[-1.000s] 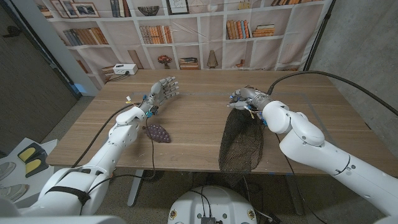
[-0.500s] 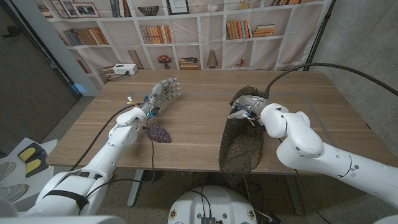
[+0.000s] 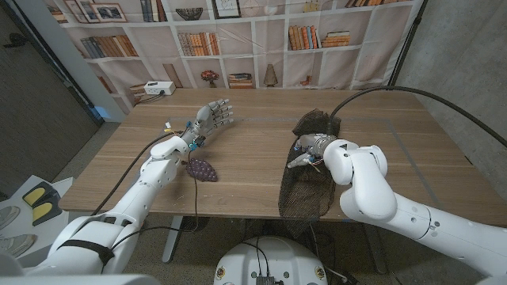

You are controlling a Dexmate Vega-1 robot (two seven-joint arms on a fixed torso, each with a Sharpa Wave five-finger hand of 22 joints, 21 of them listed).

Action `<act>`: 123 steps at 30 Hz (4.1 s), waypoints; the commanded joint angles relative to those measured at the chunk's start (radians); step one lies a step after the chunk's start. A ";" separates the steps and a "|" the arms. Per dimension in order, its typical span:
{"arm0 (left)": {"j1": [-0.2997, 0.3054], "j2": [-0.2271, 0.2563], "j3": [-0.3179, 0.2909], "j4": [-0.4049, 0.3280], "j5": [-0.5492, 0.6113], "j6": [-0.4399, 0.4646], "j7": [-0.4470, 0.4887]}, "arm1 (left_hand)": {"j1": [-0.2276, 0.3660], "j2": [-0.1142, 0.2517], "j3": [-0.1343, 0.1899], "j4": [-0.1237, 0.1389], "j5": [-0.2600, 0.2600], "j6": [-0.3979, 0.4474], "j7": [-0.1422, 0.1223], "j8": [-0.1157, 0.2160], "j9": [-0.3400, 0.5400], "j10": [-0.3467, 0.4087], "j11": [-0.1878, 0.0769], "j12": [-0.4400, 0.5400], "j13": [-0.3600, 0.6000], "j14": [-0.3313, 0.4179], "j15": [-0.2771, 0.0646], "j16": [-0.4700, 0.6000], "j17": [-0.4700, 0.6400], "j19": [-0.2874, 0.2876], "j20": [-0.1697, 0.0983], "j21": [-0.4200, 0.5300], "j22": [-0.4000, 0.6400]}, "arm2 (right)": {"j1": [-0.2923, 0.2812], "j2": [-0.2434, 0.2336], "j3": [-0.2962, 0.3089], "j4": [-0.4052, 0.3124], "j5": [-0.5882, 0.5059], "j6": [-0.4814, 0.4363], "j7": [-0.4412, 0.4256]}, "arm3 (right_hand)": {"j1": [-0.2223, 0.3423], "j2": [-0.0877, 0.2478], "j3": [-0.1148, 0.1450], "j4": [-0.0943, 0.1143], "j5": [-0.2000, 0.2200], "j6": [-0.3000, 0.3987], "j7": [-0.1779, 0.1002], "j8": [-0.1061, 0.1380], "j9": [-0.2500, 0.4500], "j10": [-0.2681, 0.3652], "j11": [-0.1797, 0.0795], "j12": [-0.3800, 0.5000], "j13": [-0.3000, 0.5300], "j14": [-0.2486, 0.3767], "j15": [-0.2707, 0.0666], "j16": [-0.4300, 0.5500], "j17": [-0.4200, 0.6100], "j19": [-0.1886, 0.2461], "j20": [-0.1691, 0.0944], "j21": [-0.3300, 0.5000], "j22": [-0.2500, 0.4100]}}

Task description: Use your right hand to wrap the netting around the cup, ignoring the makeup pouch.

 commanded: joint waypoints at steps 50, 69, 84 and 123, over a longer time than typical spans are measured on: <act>-0.061 -0.031 0.000 0.101 0.022 -0.026 -0.020 | -0.012 -0.004 0.006 0.000 -0.005 0.006 -0.003 0.002 0.003 0.006 0.000 -0.002 0.003 0.001 -0.001 -0.002 0.004 0.000 0.003 -0.007 0.001 | -0.475 0.855 0.551 0.289 -0.874 1.061 0.200 | 0.209 0.086 -0.156 -0.084 0.118 -0.261 -0.014 0.030 0.089 -0.241 -0.075 0.078 0.185 -0.008 -0.172 0.349 0.267 -0.078 -0.115 -0.168 0.027; -0.050 -0.023 -0.017 0.106 0.004 -0.030 -0.030 | -0.014 -0.007 0.005 -0.001 -0.006 0.005 -0.003 0.002 0.003 0.006 0.001 -0.002 0.003 0.001 0.000 -0.002 0.004 0.000 0.003 -0.007 0.001 | -0.533 0.523 0.505 0.295 -0.534 0.746 -0.278 | 0.567 0.252 -0.155 -0.157 0.100 0.425 -0.080 0.711 0.532 0.491 -0.121 0.520 0.430 0.524 -0.176 0.880 0.522 0.330 -0.113 0.102 0.059; -0.083 -0.034 -0.023 0.173 0.004 -0.054 -0.051 | -0.015 -0.007 0.005 -0.001 -0.006 0.005 -0.003 0.002 0.003 0.006 0.003 -0.002 0.003 0.000 0.001 -0.002 0.004 0.000 0.003 -0.007 0.001 | -0.521 0.441 0.490 0.316 -0.341 0.584 -0.753 | 0.608 0.258 -0.128 -0.152 0.032 0.499 -0.021 0.675 0.436 0.609 -0.108 0.435 0.237 0.697 -0.178 0.732 0.365 0.375 -0.220 0.265 0.048; -0.062 -0.026 -0.046 0.144 0.001 -0.055 -0.031 | -0.014 -0.004 0.008 -0.001 -0.005 0.006 -0.002 0.002 0.003 0.008 0.002 -0.001 0.003 0.003 0.001 -0.001 0.004 0.001 0.003 -0.008 0.001 | -0.356 0.366 0.467 0.406 -0.149 0.451 -1.154 | 0.613 0.255 -0.141 -0.137 0.019 0.501 -0.032 0.662 0.397 0.608 -0.116 0.427 0.264 0.713 -0.178 0.665 0.426 0.313 -0.237 0.322 0.028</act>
